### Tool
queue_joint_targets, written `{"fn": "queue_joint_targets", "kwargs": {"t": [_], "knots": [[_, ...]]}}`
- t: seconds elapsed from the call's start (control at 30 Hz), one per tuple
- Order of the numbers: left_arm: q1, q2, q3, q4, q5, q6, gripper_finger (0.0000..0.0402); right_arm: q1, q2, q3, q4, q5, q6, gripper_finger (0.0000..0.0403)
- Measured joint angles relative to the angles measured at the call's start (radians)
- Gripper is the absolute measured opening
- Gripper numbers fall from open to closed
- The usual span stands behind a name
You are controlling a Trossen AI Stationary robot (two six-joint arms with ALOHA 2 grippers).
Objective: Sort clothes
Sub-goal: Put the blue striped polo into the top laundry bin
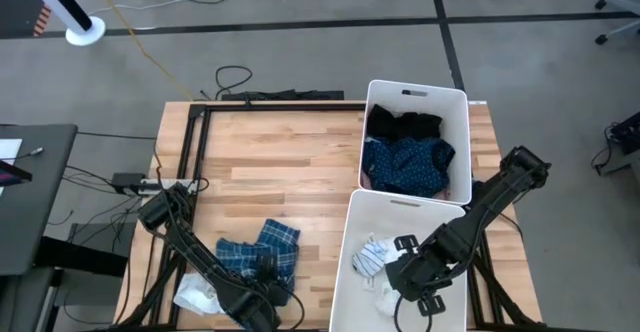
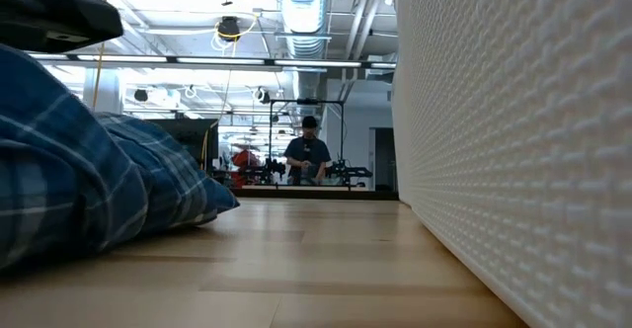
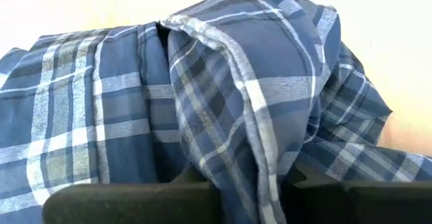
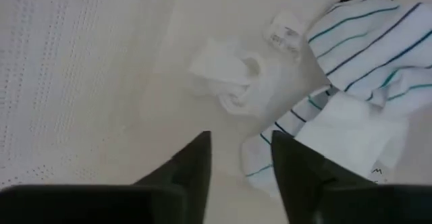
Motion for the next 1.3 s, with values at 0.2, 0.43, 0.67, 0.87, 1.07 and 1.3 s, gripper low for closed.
{"fn": "queue_joint_targets", "kwargs": {"t": [0.2,0.43,0.67,0.87,1.07,1.3], "knots": [[0.007,0.005,0.022,-0.032,-0.032,0.026,0.0033,0.000,0.000,0.071,-0.043,0.001,0.000,0.0232],[0.008,-0.015,0.143,-0.109,-0.130,0.085,0.0033,0.017,0.000,0.217,-0.066,0.088,-0.057,0.0238],[-0.003,-0.100,0.236,-0.161,-0.253,0.132,0.0033,0.040,-0.001,0.326,-0.073,0.208,-0.141,0.0233],[-0.025,-0.211,0.246,-0.157,-0.365,0.170,0.0033,0.056,-0.001,0.366,-0.068,0.342,-0.235,0.0232],[-0.043,-0.317,0.246,-0.104,-0.483,0.249,0.0033,0.060,-0.001,0.379,-0.014,0.459,-0.365,0.0232],[-0.034,-0.394,0.246,0.079,-0.419,0.463,0.0033,0.050,-0.001,0.379,0.135,0.587,-0.595,0.0232]]}}
